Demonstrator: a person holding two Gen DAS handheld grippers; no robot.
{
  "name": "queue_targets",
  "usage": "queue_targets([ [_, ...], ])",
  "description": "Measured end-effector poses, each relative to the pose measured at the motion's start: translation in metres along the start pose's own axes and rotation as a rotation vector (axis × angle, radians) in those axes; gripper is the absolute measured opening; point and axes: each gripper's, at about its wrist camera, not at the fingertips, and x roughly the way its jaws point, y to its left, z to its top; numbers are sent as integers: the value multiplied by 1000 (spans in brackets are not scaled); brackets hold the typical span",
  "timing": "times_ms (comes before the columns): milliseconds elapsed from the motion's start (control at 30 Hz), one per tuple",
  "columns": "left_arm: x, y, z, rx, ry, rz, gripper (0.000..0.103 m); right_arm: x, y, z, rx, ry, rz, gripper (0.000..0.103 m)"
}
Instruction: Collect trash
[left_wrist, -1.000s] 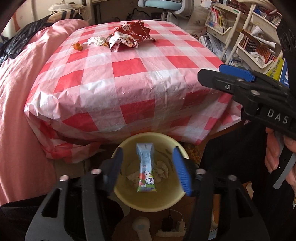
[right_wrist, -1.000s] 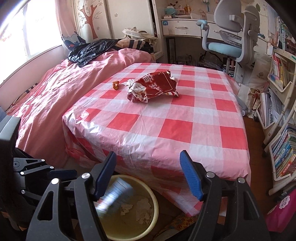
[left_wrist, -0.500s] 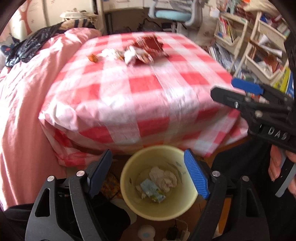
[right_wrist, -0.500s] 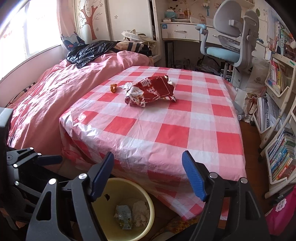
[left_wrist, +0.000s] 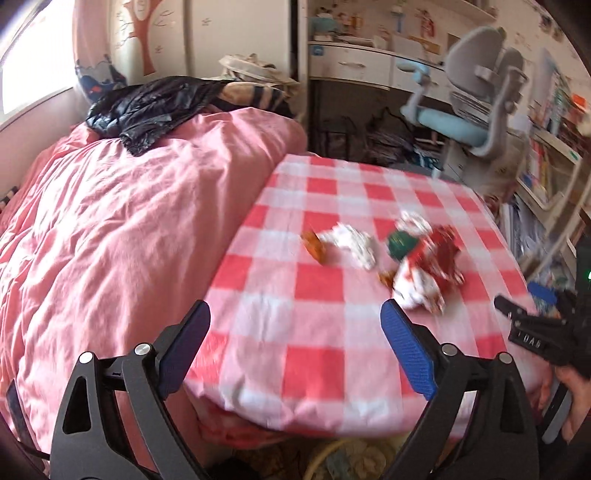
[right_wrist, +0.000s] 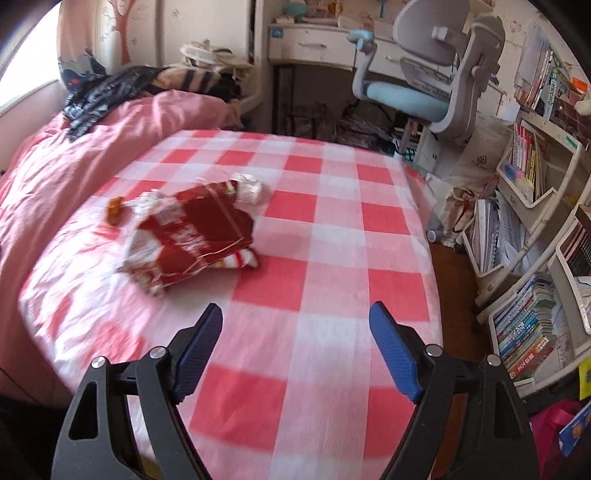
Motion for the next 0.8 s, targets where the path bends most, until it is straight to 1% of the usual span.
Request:
queue_targets([
  [100,22,8,22,-34,3,14,90,23,-2,13,8,26,-32,79],
  [167,35,11,30,-50,9,26,91,39,-4,22,15,39,-55,81],
  [267,49,9,38,-52,30,36,91,61,-6,31,32,77,-61,84],
  [300,51,8,42,-46,28,37,91,68,-6,35,43,96,-47,85],
  [367,52,6,46,-31,17,41,92,77,-10,43,81,104,-35,90],
  [400,54,5,49,-23,10,46,94,82,-10,46,93,115,-22,96],
  [433,55,5,51,-20,6,49,95,86,-11,49,111,122,-5,97],
  [567,62,9,60,-35,22,46,96,89,-8,55,106,120,-1,97],
  [700,73,11,61,-35,70,45,96,92,-9,59,107,122,-2,97],
  [800,76,10,60,-24,98,24,96,92,-9,59,107,121,-2,97],
])
